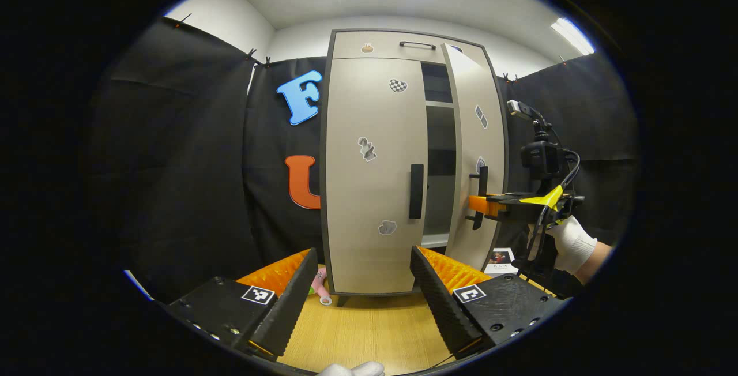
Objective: Open the right door of the double-door shoe cabinet with the right hand, and open the left door with the left hand.
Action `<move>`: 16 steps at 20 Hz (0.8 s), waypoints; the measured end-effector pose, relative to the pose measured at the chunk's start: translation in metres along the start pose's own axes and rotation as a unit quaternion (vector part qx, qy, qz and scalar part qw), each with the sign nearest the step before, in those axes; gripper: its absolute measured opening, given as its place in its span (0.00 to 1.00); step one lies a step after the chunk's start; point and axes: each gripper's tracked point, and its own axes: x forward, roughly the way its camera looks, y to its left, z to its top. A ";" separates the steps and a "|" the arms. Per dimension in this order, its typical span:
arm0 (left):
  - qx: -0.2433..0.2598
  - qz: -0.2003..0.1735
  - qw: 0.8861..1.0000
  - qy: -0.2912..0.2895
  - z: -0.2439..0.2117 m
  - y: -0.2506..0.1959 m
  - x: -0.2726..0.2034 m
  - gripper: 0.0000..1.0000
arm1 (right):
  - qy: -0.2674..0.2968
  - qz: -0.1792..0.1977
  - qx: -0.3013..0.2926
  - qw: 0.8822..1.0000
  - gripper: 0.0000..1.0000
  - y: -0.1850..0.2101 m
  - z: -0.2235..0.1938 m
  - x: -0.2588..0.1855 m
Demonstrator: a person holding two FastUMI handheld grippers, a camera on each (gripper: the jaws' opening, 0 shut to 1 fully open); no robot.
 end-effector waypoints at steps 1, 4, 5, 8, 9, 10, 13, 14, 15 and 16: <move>0.000 -0.001 1.000 0.000 -0.001 -0.002 0.002 0.96 | -0.001 0.001 0.000 1.000 0.16 -0.001 0.000 -0.002; 0.000 -0.002 1.000 -0.002 0.002 -0.006 0.005 0.96 | 0.001 0.005 0.001 1.000 0.16 -0.004 0.000 -0.008; 0.002 -0.001 1.000 -0.002 0.003 -0.008 0.006 0.96 | 0.000 0.007 0.005 1.000 0.15 -0.005 0.000 -0.010; 0.010 0.006 1.000 -0.004 0.005 -0.022 -0.003 0.96 | -0.003 0.009 0.004 1.000 0.15 -0.010 -0.001 -0.013; 0.010 0.007 1.000 -0.003 0.005 -0.028 -0.006 0.96 | -0.004 0.009 0.006 1.000 0.15 -0.011 0.000 -0.015; 0.010 0.010 1.000 -0.001 0.005 -0.033 -0.008 0.96 | -0.004 0.011 0.008 1.000 0.14 -0.012 0.000 -0.016; 0.017 0.016 1.000 0.000 0.009 -0.052 -0.016 0.96 | -0.002 0.019 0.013 1.000 0.14 -0.019 0.000 -0.019; 0.021 0.021 1.000 -0.002 0.011 -0.059 -0.021 0.96 | -0.003 0.021 0.015 1.000 0.14 -0.020 -0.001 -0.019; 0.025 0.027 0.999 -0.003 0.011 -0.065 -0.026 0.96 | -0.001 0.023 0.015 1.000 0.14 -0.022 0.000 -0.020; 0.026 0.030 0.999 0.000 0.010 -0.074 -0.031 0.96 | 0.000 0.024 0.017 1.000 0.14 -0.024 -0.001 -0.022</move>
